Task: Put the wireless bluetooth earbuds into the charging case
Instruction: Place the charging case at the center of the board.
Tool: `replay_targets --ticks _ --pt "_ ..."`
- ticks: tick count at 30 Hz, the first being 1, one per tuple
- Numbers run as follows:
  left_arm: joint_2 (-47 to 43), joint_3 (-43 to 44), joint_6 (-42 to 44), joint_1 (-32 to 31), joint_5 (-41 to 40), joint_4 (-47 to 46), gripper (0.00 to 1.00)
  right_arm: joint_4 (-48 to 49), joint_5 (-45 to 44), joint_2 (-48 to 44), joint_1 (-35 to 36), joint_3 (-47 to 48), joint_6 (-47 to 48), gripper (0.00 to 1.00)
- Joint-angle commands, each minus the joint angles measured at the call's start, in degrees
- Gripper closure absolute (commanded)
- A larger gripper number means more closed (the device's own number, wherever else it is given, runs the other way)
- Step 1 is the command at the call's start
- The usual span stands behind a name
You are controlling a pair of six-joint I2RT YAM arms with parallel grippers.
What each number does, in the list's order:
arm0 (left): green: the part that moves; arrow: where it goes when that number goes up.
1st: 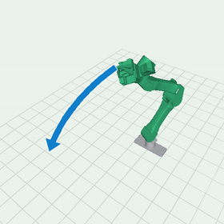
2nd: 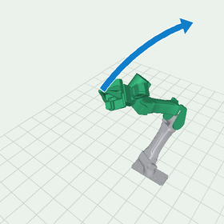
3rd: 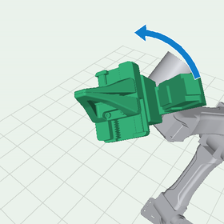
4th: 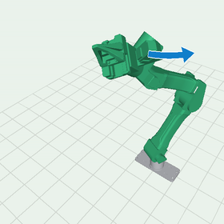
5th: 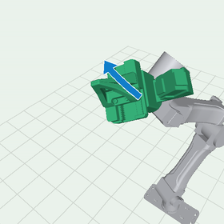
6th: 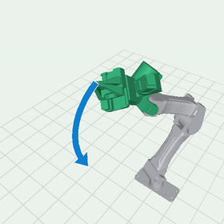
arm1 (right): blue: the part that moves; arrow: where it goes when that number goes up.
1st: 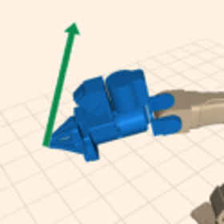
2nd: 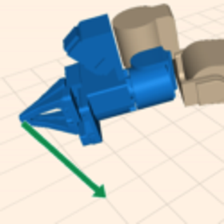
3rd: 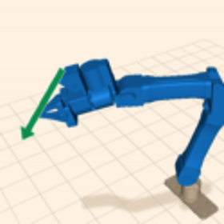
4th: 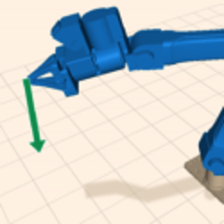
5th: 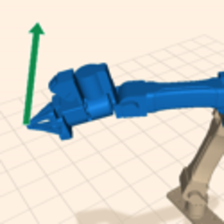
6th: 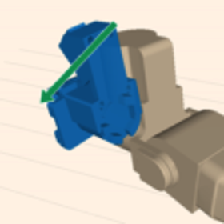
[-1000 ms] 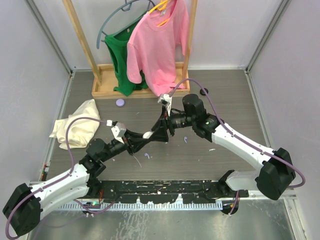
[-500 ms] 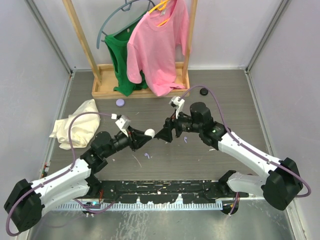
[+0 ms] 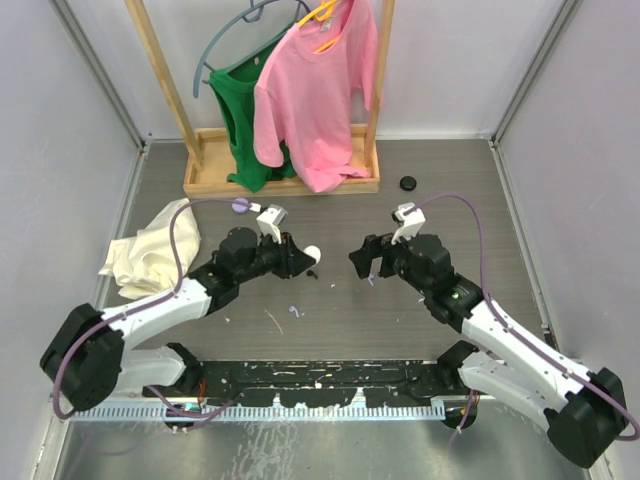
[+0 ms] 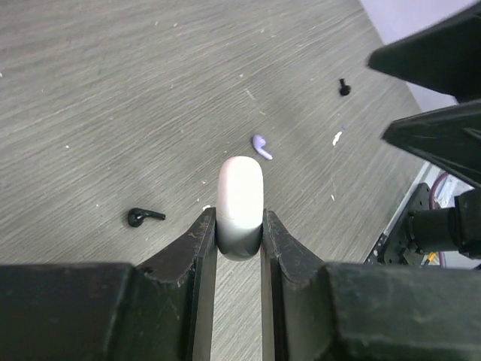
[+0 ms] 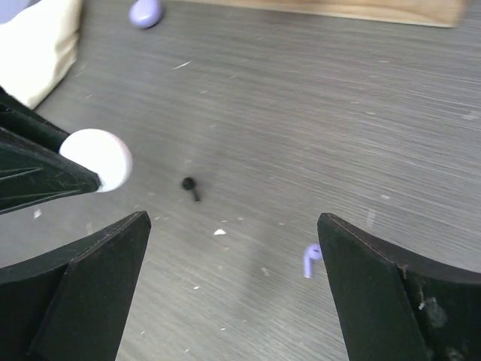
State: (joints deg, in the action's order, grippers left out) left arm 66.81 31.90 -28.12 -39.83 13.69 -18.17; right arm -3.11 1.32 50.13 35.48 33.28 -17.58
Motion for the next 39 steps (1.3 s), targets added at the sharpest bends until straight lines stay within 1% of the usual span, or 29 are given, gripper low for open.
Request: replay_targets --ticks 1,5,10,14,17,24,29,32,35,39 --pt "6.3 6.1 -3.0 0.9 1.2 1.0 0.97 -0.6 -18.5 -6.8 -0.2 -3.1 -2.4 0.0" --pt "13.6 11.4 -3.3 1.2 2.1 2.7 0.96 -1.1 -25.6 -11.3 -0.3 -6.1 -3.0 0.0" --pt "21.0 16.7 -3.8 1.3 2.3 4.1 0.95 -1.5 -30.0 -13.4 -0.4 -7.5 -3.0 0.0" --pt "26.7 21.5 -4.3 1.3 2.5 6.6 0.92 -1.7 -30.0 -13.0 -0.4 -7.9 -3.7 0.0" --pt "31.3 24.7 -5.7 1.3 2.4 6.9 0.9 -1.2 -29.4 -13.1 -0.3 -8.7 -5.4 0.0" --pt "42.8 33.7 -9.2 1.4 4.2 8.7 0.87 0.4 -27.4 -13.5 -0.3 -10.2 -5.6 0.0" --pt "47.0 37.2 -9.9 1.3 3.8 11.0 0.83 1.1 -26.0 -12.6 -0.3 -10.7 -5.5 0.0" --pt "48.6 38.7 -9.5 1.3 2.8 13.0 0.78 1.7 -25.5 -11.9 -0.3 -10.7 -4.8 0.0" --pt "49.0 39.3 -9.2 1.3 1.7 14.3 0.68 2.1 -25.5 -11.1 -0.3 -10.5 -4.2 0.0" --pt "47.5 38.6 -7.9 1.4 -1.3 16.6 0.57 2.4 -25.1 -10.2 -0.3 -9.8 -3.6 0.0"
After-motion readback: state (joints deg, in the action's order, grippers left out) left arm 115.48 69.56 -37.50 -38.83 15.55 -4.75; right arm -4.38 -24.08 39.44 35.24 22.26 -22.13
